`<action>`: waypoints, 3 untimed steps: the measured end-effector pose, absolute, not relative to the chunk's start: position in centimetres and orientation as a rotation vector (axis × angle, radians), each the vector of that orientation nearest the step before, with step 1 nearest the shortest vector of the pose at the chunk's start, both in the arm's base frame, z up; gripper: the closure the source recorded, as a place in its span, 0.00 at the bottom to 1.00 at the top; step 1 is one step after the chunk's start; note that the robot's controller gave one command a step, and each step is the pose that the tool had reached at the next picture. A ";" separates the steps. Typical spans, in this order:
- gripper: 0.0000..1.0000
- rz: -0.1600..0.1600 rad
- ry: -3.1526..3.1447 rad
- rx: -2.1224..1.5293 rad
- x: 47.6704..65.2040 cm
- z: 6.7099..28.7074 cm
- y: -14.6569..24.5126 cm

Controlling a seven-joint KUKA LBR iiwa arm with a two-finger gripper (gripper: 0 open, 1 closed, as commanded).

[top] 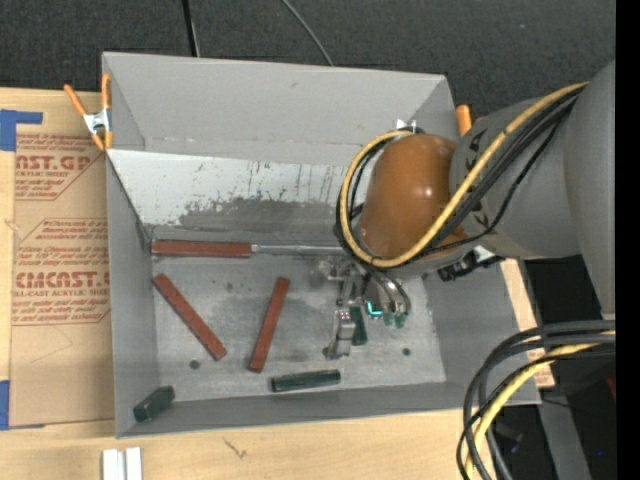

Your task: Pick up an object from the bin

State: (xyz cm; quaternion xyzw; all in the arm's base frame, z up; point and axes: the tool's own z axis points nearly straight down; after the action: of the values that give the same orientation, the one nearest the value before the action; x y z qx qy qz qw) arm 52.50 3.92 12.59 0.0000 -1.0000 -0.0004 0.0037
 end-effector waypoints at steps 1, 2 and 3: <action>0.00 -0.002 -3.142 0.000 52.7 13.0 3.9; 1.00 -0.004 -3.133 0.244 58.4 7.2 11.1; 1.00 -0.004 -3.133 0.244 58.4 7.2 11.1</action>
Offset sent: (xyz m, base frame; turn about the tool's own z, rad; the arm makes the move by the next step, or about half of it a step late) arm 0.0590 0.0700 -0.0545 -0.1543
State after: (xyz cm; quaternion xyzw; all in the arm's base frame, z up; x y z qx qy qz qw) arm 58.43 11.10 7.22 0.0776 -0.9970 -0.0012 -0.0006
